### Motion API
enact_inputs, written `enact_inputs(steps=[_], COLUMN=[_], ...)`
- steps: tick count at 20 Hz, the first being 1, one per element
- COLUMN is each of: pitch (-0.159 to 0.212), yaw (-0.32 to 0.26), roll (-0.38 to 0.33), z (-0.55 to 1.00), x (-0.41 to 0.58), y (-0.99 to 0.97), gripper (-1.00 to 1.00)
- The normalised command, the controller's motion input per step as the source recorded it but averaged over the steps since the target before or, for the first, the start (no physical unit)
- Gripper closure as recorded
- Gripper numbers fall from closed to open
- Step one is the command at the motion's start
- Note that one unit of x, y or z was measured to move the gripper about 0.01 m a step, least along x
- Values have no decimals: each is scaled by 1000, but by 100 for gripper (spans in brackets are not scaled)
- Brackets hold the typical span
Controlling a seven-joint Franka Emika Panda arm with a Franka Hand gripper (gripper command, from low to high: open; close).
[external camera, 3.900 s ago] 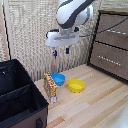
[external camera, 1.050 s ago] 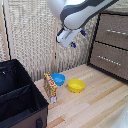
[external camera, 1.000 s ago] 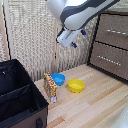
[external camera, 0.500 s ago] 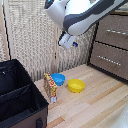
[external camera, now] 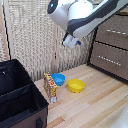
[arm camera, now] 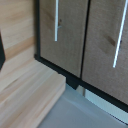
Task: Locate and clasp the grip of the topmost drawer. Steadily and circumspectly yank the drawer open. Discover and seize the nutrition bar using your clamp. Deposit the nutrition bar in the accessible drawer. Unclench the nutrition bar.
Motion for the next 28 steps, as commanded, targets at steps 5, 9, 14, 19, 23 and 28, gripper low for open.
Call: enact_inputs(steps=[5, 9, 14, 19, 23, 28], pitch=[3, 0, 0, 1, 2, 0], yaw=[-40, -18, -7, 0, 18, 15], roll=[-239, -209, -196, -163, -201, -164], z=[155, 123, 79, 62, 9, 0], x=[231, 192, 114, 5, 0, -10], y=[-703, -790, -847, -791, -709, -805], gripper=[-100, -100, -100, -100, -100, -100])
